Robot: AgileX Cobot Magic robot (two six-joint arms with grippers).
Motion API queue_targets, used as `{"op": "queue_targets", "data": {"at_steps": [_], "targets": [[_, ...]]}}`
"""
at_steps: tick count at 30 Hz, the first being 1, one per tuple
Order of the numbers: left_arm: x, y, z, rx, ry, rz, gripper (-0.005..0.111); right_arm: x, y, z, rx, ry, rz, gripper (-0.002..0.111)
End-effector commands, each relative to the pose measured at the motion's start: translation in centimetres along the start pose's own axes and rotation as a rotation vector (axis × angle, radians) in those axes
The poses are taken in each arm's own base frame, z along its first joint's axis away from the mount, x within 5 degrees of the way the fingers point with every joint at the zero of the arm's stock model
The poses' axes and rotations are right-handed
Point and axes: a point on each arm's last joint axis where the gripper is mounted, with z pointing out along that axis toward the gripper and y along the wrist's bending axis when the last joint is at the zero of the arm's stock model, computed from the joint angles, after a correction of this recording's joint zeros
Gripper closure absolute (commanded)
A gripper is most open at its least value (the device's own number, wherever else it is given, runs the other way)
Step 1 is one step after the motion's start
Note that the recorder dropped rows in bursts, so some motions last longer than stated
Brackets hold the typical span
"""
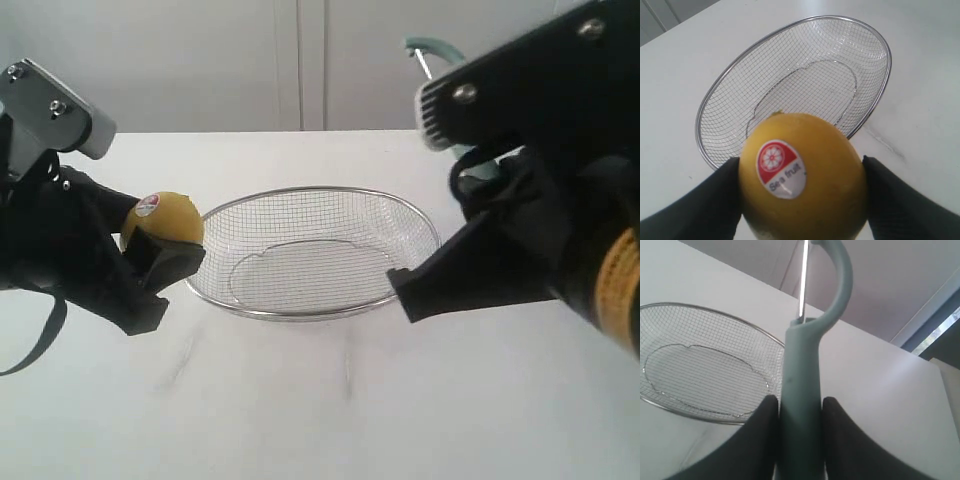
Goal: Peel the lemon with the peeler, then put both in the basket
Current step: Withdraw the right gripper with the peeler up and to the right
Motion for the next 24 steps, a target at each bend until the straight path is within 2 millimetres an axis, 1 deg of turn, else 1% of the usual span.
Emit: {"op": "queue_targets", "data": {"at_steps": [1, 7, 10, 13, 19, 24], "targets": [[-0.5, 0.1, -0.3, -0.003, -0.024, -0.019, 0.107, 0.1, -2.7, -1.6, -0.036, 0.019, 0.052, 0.108], [-0.4, 0.1, -0.3, -0.002, -0.022, -0.019, 0.107, 0.2, -6.8, -3.8, -0.09, -0.039, 0.179, 0.108], [-0.4, 0.1, -0.3, -0.002, -0.022, -0.019, 0.107, 0.5, -8.4, -4.5, -0.11, -0.055, 0.241, 0.108], [-0.4, 0.1, -0.3, -0.002, -0.022, -0.019, 0.107, 0.7, -9.0, -4.8, -0.117, -0.06, 0.26, 0.108], [-0.3, 0.0, -0.3, 0.002, -0.007, -0.019, 0.107, 0.5, -8.9, -4.8, -0.113, -0.062, 0.222, 0.108], [-0.3, 0.0, -0.3, 0.002, -0.007, -0.019, 0.107, 0.0, -9.3, -4.9, -0.092, -0.101, 0.215, 0.108]]}}
